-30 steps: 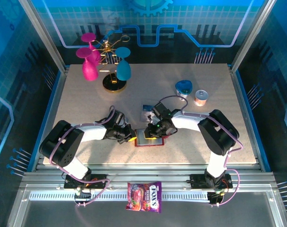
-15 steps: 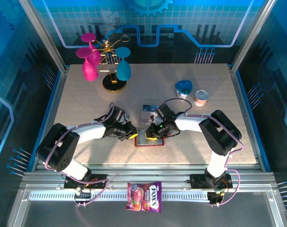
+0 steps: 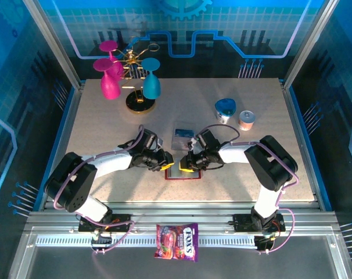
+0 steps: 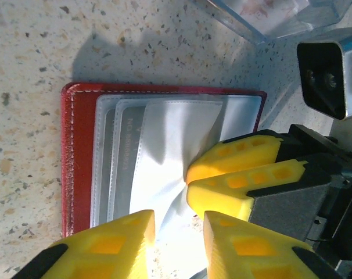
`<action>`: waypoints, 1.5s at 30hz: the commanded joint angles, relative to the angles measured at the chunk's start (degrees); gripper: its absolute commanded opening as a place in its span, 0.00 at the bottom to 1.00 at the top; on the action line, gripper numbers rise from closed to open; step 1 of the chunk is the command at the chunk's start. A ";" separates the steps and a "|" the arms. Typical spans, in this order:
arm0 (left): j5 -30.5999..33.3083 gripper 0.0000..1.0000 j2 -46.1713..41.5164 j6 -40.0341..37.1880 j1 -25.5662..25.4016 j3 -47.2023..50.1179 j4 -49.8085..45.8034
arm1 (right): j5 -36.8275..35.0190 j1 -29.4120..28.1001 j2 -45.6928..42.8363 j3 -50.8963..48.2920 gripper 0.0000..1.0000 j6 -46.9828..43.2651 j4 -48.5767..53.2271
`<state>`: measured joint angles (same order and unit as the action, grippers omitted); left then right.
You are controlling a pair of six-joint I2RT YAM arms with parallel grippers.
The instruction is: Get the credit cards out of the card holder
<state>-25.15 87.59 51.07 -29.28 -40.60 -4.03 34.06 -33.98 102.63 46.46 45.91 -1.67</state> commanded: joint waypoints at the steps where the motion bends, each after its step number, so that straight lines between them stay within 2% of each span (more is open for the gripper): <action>1: 0.81 0.31 1.30 0.28 -0.60 -0.48 -0.78 | -0.41 0.83 0.11 -1.79 0.25 1.17 -0.85; 11: 0.54 0.36 3.52 0.40 -0.64 0.17 0.61 | 0.32 1.19 0.55 -2.78 0.25 1.74 -2.36; 24: -1.01 0.35 5.93 0.69 -0.62 -0.62 2.35 | 0.90 1.41 0.74 -2.75 0.25 1.99 -2.66; 38: -2.00 0.21 5.31 0.81 -0.72 -1.35 2.67 | 1.22 1.41 0.84 -2.69 0.25 2.25 -2.86; 45: -2.35 0.19 5.24 0.84 -0.71 -1.66 3.30 | 1.43 1.37 0.59 -2.51 0.25 2.34 -2.87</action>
<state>-25.50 92.75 51.55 -29.43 -40.71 -1.19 35.86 -33.30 102.63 44.80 47.83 -5.43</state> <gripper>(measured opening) 0.191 0.249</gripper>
